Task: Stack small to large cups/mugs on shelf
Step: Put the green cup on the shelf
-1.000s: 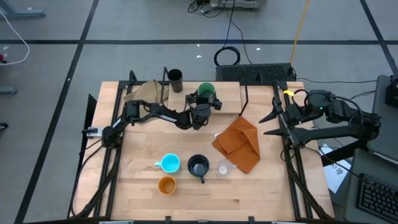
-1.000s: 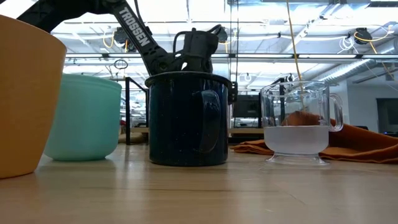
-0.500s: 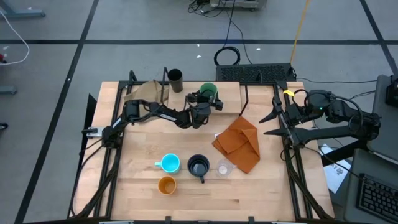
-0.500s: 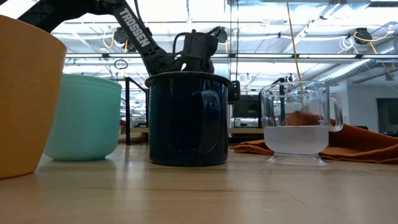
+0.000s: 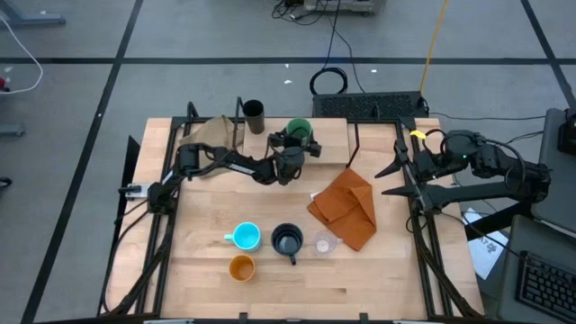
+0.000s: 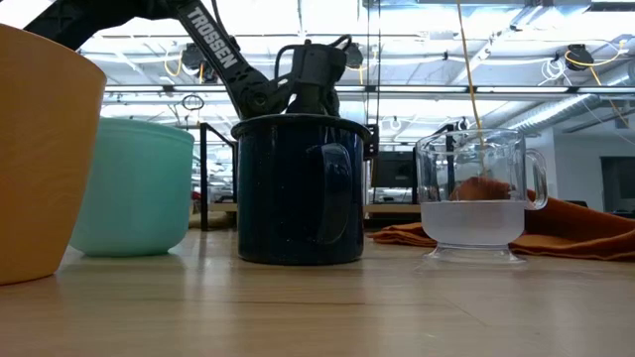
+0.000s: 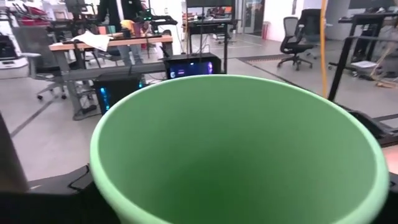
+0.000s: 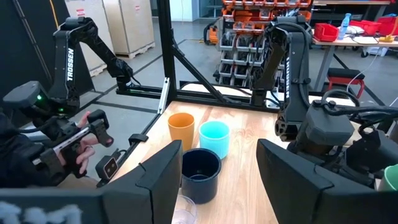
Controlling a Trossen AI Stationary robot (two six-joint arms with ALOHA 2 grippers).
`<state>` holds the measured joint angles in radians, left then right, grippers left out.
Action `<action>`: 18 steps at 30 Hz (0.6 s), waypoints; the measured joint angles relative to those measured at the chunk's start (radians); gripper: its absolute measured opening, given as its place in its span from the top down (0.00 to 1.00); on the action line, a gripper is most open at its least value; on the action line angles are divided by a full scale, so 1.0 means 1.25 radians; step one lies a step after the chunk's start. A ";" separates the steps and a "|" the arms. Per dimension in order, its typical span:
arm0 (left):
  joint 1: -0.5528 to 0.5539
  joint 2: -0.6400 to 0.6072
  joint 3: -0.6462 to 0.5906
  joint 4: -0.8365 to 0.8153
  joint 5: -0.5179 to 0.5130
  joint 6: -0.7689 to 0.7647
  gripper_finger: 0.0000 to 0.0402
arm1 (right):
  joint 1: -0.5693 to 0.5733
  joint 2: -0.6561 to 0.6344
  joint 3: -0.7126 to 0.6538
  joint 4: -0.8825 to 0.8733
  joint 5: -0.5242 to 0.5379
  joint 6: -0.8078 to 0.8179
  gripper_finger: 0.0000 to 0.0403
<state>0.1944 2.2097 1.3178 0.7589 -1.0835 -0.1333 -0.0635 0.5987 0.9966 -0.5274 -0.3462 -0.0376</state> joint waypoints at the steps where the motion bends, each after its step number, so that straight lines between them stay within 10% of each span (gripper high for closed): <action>1: 0.004 0.000 0.000 -0.005 -0.001 -0.001 0.01 | 0.000 0.000 0.000 0.000 0.000 0.000 0.51; 18: 0.050 0.000 0.000 -0.041 -0.031 0.007 0.01 | 0.000 0.000 0.000 0.000 0.000 0.000 0.51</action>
<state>0.2573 2.2097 1.3178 0.7078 -1.1222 -0.1245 -0.0635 0.5987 0.9966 -0.5278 -0.3462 -0.0376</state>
